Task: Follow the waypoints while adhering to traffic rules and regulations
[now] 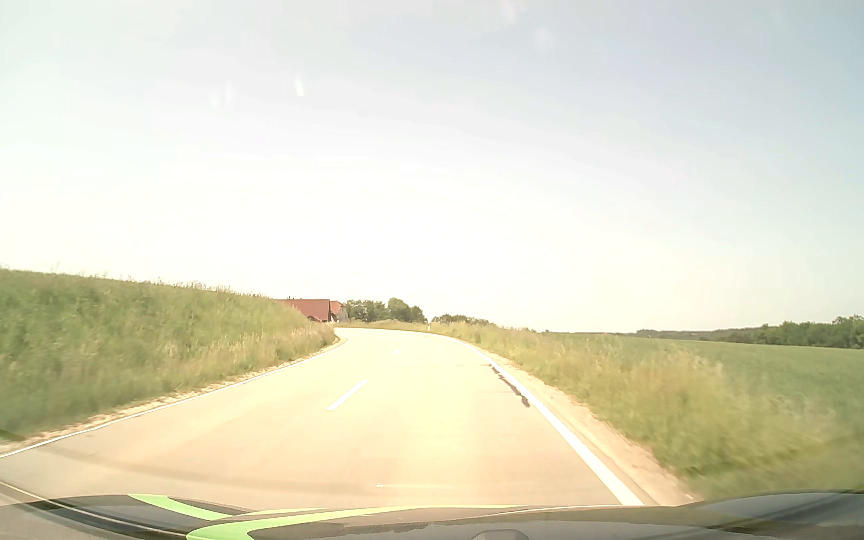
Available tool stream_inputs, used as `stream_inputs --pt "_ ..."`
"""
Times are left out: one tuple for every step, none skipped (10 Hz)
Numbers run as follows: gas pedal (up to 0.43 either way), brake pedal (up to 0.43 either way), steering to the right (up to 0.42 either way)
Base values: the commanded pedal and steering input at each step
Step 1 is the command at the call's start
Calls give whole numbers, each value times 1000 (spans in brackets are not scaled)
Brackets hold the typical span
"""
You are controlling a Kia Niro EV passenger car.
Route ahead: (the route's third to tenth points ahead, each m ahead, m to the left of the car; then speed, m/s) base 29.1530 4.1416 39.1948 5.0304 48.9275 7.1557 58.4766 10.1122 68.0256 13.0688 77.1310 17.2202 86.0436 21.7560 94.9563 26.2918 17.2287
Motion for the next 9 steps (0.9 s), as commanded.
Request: stream_inputs --pt "0 0 -6" --pt "0 0 -8" --pt "0 0 -9" --pt "0 0 -10" --pt "8 0 -12" --pt "8 0 -14" --pt "8 0 -16" --pt "8 0 -20" --pt "8 0 -22"
